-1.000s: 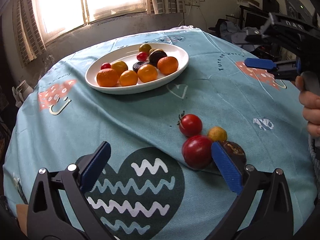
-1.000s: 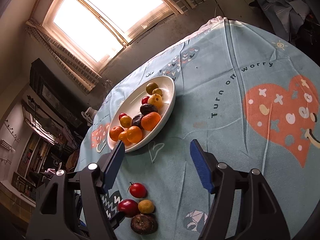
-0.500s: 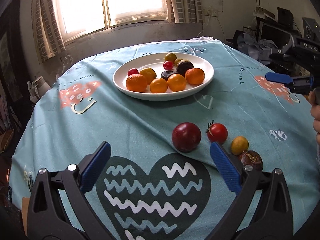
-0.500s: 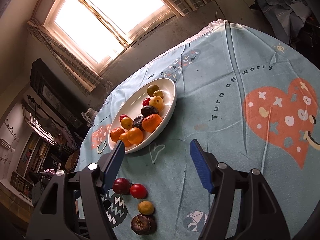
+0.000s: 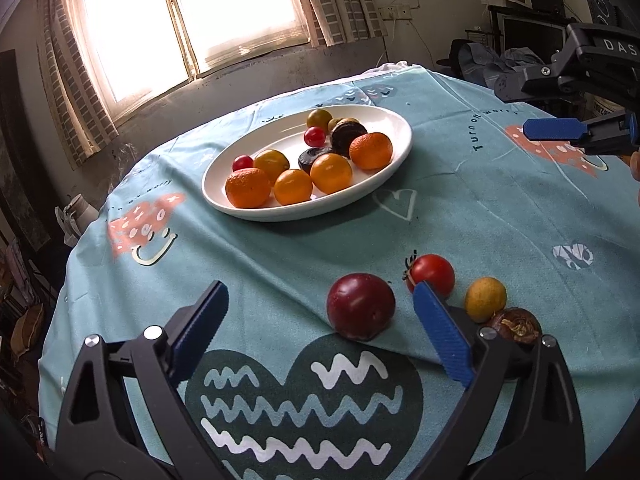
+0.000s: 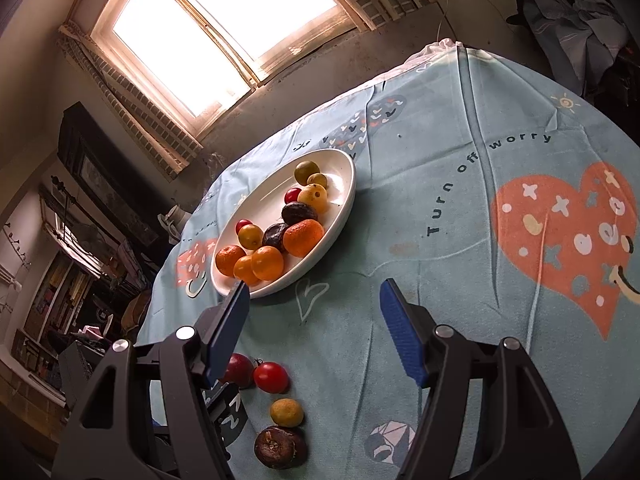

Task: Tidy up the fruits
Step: 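Grasp a dark red plum from the table with the left gripper, then place the plum on the plate with the left gripper while the right grasps a red tomato, then release the tomato onto the plate with the right gripper and withdraw both grippers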

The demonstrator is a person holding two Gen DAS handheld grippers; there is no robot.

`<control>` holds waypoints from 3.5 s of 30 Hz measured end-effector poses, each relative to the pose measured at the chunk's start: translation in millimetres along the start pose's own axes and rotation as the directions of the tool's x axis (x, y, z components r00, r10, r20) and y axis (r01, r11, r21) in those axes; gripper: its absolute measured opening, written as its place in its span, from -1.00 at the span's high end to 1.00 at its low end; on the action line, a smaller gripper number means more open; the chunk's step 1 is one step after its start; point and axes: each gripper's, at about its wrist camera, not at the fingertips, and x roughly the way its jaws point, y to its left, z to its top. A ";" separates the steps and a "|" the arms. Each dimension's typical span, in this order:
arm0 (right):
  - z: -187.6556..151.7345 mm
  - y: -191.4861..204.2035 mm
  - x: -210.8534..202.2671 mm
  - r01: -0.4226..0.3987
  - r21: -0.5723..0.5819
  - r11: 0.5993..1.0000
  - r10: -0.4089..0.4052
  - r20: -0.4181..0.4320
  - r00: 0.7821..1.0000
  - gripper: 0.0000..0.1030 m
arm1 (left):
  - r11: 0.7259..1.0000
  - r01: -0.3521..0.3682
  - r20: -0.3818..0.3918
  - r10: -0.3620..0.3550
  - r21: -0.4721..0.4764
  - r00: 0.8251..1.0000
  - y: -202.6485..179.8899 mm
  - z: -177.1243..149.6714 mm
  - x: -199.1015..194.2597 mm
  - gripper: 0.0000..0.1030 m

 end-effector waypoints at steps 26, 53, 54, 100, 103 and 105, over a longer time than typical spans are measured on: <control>-38.6 46.4 39.1 -0.011 -0.238 0.971 -0.026 -0.151 0.988 -0.31 | 0.944 0.069 -0.095 -0.105 -0.323 0.990 68.1 -9.7 17.7 0.23; -52.7 62.0 49.0 0.107 -0.393 0.913 -0.152 -0.085 0.985 0.43 | 0.959 0.060 -0.105 -0.092 -0.275 0.990 55.8 -9.2 19.6 0.22; -52.6 59.9 50.8 0.108 -0.386 0.916 -0.156 -0.096 0.983 0.43 | 0.959 0.063 -0.087 -0.091 -0.276 0.992 55.8 -6.8 16.0 0.22; 27.2 88.9 44.5 0.128 -0.321 0.939 -0.106 0.084 0.991 -0.29 | 0.951 -0.116 0.030 0.131 -0.287 0.991 64.8 73.2 30.5 -0.78; -3.6 64.6 35.9 0.127 -0.273 0.954 -0.119 0.046 0.992 -0.29 | 0.955 -0.135 0.029 0.148 -0.265 0.989 51.7 53.3 15.9 -0.82; -19.5 52.2 32.5 0.130 -0.257 0.958 -0.134 0.002 0.991 -0.29 | 0.955 -0.140 0.021 0.151 -0.263 0.988 45.9 43.3 8.7 -0.88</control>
